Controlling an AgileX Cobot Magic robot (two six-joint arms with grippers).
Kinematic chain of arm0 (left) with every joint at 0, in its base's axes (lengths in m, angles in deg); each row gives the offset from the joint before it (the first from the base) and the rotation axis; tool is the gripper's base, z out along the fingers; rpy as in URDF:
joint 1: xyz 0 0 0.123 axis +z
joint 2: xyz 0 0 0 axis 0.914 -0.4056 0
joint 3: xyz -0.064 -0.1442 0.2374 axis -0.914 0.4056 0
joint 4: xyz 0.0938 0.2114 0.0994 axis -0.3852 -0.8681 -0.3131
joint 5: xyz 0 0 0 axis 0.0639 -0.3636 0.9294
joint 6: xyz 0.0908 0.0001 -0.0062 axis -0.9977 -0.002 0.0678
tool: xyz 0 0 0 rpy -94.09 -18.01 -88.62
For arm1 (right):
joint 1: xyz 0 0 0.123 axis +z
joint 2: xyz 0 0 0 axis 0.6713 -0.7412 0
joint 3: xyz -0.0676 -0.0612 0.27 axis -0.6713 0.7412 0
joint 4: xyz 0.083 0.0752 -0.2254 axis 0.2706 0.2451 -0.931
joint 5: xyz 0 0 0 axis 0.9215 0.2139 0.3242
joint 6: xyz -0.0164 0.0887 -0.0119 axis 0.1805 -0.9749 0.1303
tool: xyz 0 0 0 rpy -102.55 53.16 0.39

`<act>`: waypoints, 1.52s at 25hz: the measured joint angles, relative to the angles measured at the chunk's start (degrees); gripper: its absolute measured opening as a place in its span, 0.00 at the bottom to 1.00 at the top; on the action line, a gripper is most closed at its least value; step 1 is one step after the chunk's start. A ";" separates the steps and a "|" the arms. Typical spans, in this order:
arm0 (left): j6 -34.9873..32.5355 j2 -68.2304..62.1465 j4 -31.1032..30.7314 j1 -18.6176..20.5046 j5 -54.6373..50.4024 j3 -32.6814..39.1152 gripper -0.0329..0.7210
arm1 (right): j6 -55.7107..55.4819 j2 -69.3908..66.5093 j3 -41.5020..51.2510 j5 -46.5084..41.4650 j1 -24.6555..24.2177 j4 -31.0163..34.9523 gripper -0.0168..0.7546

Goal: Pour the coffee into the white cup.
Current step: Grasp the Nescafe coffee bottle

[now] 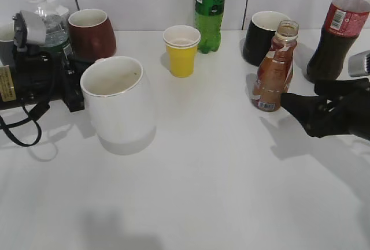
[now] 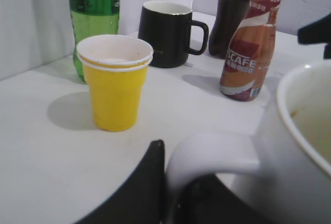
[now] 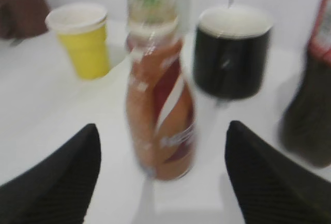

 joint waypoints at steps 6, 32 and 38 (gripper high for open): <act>0.00 0.00 -0.06 0.00 0.00 0.00 0.11 | 0.59 -6.21 -4.54 0.28 0.00 -2.21 0.87; 0.00 0.00 -0.11 0.00 -0.05 0.00 0.10 | 2.88 -24.27 -20.83 2.25 3.94 0.58 0.71; 0.00 0.00 -0.11 0.00 -0.05 0.00 0.10 | 3.05 -24.27 -20.83 2.36 3.94 0.63 0.71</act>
